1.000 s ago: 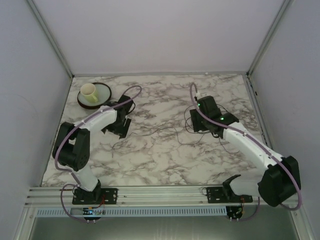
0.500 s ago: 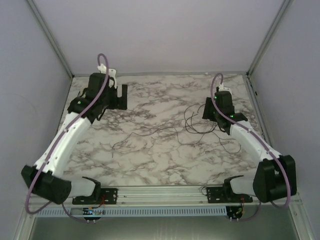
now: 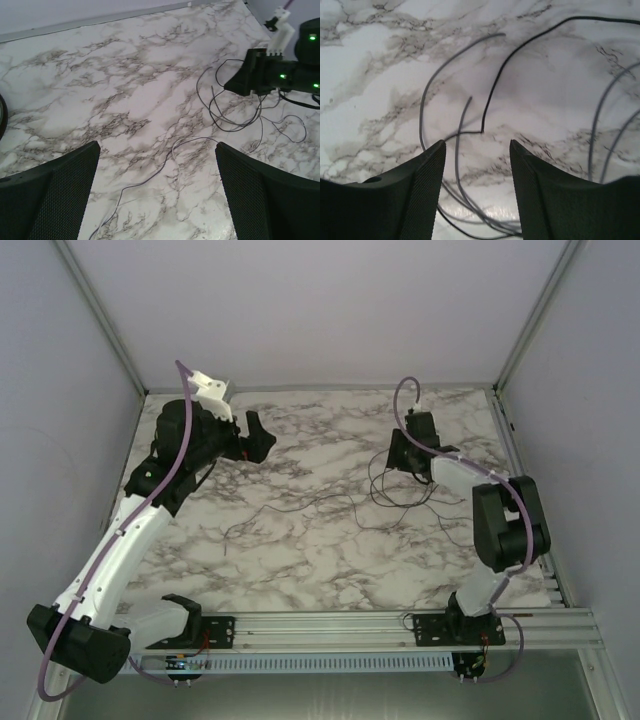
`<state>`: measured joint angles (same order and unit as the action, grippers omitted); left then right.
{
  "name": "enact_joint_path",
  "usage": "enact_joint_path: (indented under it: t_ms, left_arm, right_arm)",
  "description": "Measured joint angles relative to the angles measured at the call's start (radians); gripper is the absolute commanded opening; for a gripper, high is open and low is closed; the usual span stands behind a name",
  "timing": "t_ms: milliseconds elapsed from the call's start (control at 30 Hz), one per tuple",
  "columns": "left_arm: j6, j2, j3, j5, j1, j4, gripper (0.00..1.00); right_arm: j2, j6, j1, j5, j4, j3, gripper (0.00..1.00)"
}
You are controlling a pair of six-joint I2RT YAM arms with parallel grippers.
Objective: Zip-tie the wires
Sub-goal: Straighten the cable at the center of the board, then pick up the cable at the center of the board.
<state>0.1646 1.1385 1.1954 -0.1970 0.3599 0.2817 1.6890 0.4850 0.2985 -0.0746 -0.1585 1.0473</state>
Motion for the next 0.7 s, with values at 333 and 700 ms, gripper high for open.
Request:
enact_joint_path:
  t_ms: [333, 700]
  left_arm:
    - [0.0, 0.0, 0.0, -0.038, 0.0, -0.011, 1.0]
    - [0.0, 0.027, 0.0, -0.048, 0.0, -0.024, 1.0]
  right_arm:
    - [0.174, 0.045, 0.0, 0.008, 0.028, 0.114, 0.37]
    - [0.2, 0.037, 0.006, -0.038, 0.015, 0.127, 0.0]
